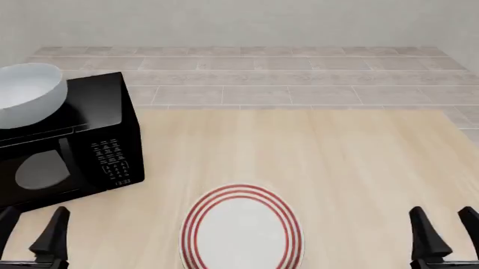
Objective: Pick up the white bowl and put it on the plate.
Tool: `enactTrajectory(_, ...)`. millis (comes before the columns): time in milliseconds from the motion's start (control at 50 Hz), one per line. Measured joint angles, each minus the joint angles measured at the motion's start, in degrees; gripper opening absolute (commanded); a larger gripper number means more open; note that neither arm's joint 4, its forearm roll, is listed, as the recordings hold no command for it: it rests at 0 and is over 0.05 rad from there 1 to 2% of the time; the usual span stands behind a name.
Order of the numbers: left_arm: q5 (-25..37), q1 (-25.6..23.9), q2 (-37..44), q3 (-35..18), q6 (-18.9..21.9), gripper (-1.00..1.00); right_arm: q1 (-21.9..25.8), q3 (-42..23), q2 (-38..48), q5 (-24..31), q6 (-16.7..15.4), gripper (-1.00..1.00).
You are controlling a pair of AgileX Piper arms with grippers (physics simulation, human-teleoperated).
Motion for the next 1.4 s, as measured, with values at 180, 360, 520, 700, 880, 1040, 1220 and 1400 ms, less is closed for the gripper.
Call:
enactTrajectory(180, 0.0, 0.0, 0.1, -0.1, 0.0, 1.00, 0.0, -0.1, 0.1, -0.1, 0.0, 1.00)
enactTrajectory(360, 0.1, 0.1, 0.1, -0.3, -0.1, 1.00, 0.0, -0.1, 0.3, -0.1, 0.0, 1.00)
enactTrajectory(520, 0.5, 0.1, 0.2, -0.7, -0.1, 1.00, 0.0, -0.1, 0.3, -0.2, -0.1, 1.00)
enactTrajectory(700, 0.6, 0.2, 0.1, -0.9, -0.1, 1.00, 0.0, -0.1, 0.3, -0.2, -0.1, 1.00)
enactTrajectory(880, 2.6, 0.7, 1.1, -3.6, 3.0, 1.00, 0.0, -0.1, 0.3, -0.2, -0.1, 1.00)
enactTrajectory(1040, 6.7, 1.1, 3.7, -10.6, 6.9, 1.00, 0.0, -0.1, 0.4, -0.2, -0.1, 1.00)
enactTrajectory(1220, 10.2, 0.7, 6.6, -16.6, 11.6, 1.00, 0.0, -0.1, 0.4, -0.2, -0.1, 1.00)
enactTrajectory(1400, 12.5, 0.4, 10.6, -21.5, 16.3, 1.00, 0.0, -0.1, 0.4, -0.2, -0.1, 1.00)
